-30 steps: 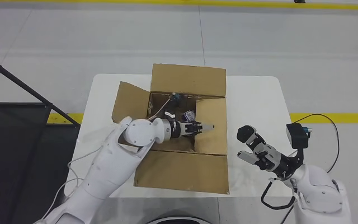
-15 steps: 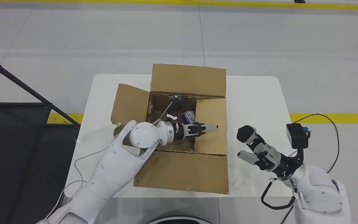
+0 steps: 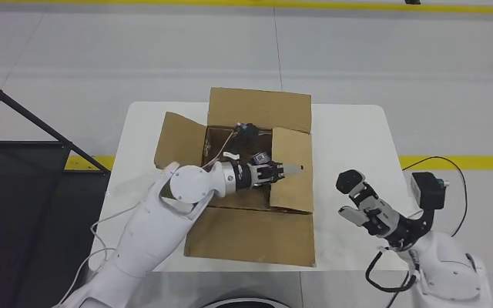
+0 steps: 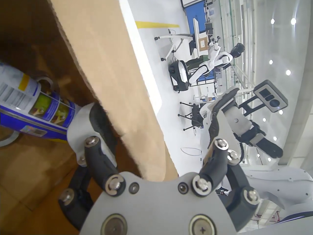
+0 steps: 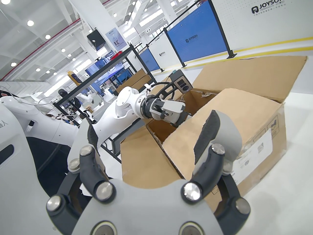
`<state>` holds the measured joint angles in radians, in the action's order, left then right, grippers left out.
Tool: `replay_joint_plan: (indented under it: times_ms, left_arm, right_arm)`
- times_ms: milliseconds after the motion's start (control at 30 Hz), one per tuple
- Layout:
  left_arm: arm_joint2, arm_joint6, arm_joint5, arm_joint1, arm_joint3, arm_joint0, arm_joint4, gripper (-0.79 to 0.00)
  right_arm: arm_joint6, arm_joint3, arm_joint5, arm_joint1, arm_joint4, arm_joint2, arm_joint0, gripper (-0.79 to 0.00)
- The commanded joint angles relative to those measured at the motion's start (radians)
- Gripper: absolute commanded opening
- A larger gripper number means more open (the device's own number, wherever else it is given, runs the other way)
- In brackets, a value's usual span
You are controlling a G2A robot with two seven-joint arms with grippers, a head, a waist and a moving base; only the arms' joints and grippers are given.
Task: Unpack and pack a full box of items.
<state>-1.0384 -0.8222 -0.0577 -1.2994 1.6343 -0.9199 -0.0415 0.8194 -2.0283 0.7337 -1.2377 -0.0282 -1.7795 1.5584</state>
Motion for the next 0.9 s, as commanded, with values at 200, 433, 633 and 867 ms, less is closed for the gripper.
replay_joint_plan:
  times_ms: [200,433,633,867]
  left_arm:
    - [0.037,0.032,-0.007,-0.012,0.051,0.056,0.012,0.000]
    - [0.150,0.095,-0.007,-0.047,-0.018,0.148,0.025,0.000]
    - [0.250,0.146,0.008,-0.087,-0.088,0.218,0.052,0.000]
    - [0.342,0.173,0.013,-0.133,-0.186,0.284,0.071,0.000]
  right_arm:
    - [-0.036,-0.005,0.022,0.014,0.026,-0.051,0.032,0.000]
    - [-0.073,-0.006,0.050,0.024,0.054,-0.119,0.084,0.000]
    - [-0.096,0.008,0.079,0.033,0.087,-0.182,0.133,0.000]
    - [-0.105,0.037,0.105,0.043,0.120,-0.226,0.165,0.000]
